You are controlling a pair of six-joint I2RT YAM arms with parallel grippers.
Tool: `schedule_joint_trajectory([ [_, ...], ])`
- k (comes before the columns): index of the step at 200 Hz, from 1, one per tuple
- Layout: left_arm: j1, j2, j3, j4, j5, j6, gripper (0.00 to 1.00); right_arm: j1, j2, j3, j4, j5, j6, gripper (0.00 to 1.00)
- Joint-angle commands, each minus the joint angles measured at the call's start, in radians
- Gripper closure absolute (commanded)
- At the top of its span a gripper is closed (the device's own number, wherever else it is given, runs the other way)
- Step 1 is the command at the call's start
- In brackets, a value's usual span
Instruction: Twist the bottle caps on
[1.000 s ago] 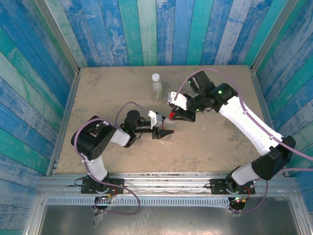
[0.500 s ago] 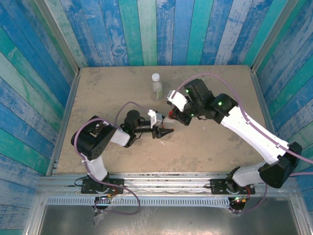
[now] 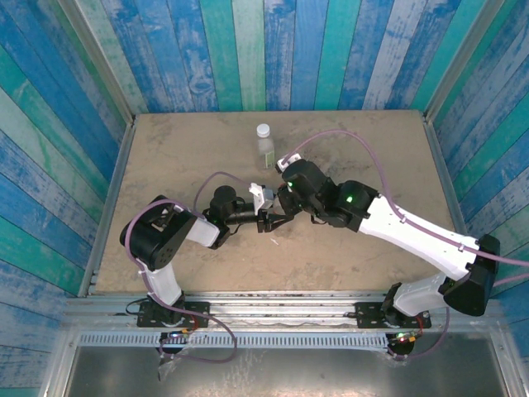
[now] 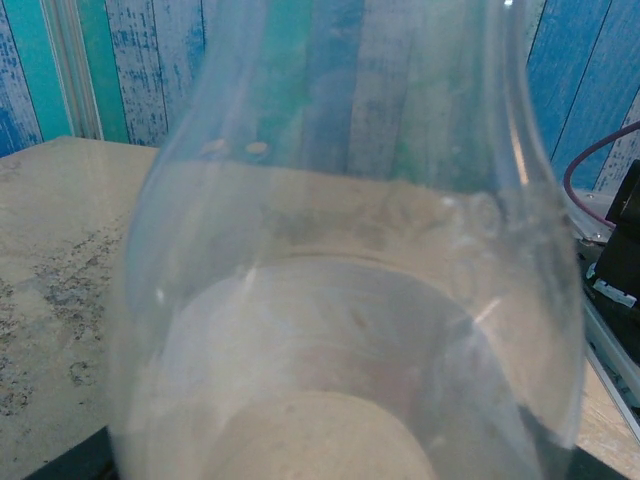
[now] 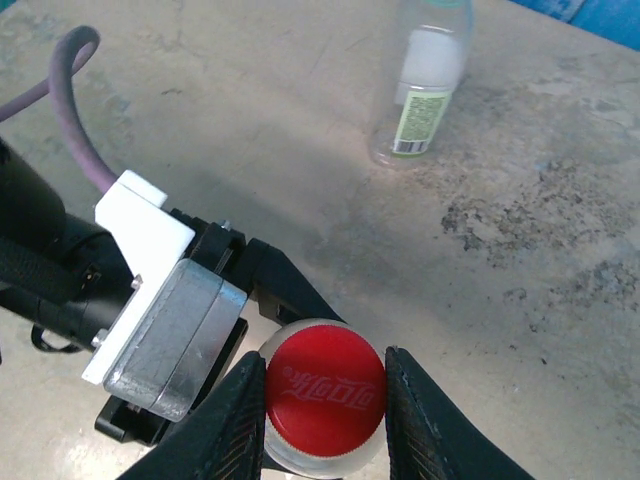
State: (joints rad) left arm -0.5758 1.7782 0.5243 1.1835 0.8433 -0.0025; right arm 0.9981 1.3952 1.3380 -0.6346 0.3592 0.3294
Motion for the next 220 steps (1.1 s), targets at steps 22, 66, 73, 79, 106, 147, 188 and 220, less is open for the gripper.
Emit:
schedule_joint_trajectory([
  [22, -0.009, 0.013, -0.015, -0.088, -0.027, -0.010, 0.41, 0.022, 0.041, -0.017, -0.100, 0.061, 0.046, 0.68],
  [66, -0.009, 0.020, -0.019, -0.090, -0.031, 0.000, 0.41, 0.022, 0.051, 0.057, -0.096, 0.066, -0.041, 0.58],
  [73, -0.009, 0.021, -0.020, -0.093, -0.032, 0.002, 0.41, 0.022, 0.048, 0.068, -0.096, 0.069, -0.053, 0.56],
  [79, -0.009, 0.020, -0.020, -0.093, -0.031, 0.002, 0.41, 0.022, 0.046, 0.074, -0.094, 0.075, -0.058, 0.54],
  [106, -0.008, 0.018, -0.019, -0.100, -0.032, 0.008, 0.41, 0.022, 0.005, 0.087, -0.079, 0.062, -0.086, 0.40],
  [147, -0.009, 0.021, -0.015, -0.105, -0.028, 0.015, 0.41, -0.012, -0.140, 0.015, 0.039, -0.083, -0.183, 0.32],
  [188, -0.009, 0.023, -0.019, -0.101, -0.005, 0.020, 0.40, -0.180, -0.198, -0.020, 0.086, -0.375, -0.220, 0.33],
  [220, -0.009, 0.024, -0.021, -0.096, 0.040, 0.031, 0.40, -0.321, -0.135, 0.041, 0.010, -0.548, -0.170, 0.43],
])
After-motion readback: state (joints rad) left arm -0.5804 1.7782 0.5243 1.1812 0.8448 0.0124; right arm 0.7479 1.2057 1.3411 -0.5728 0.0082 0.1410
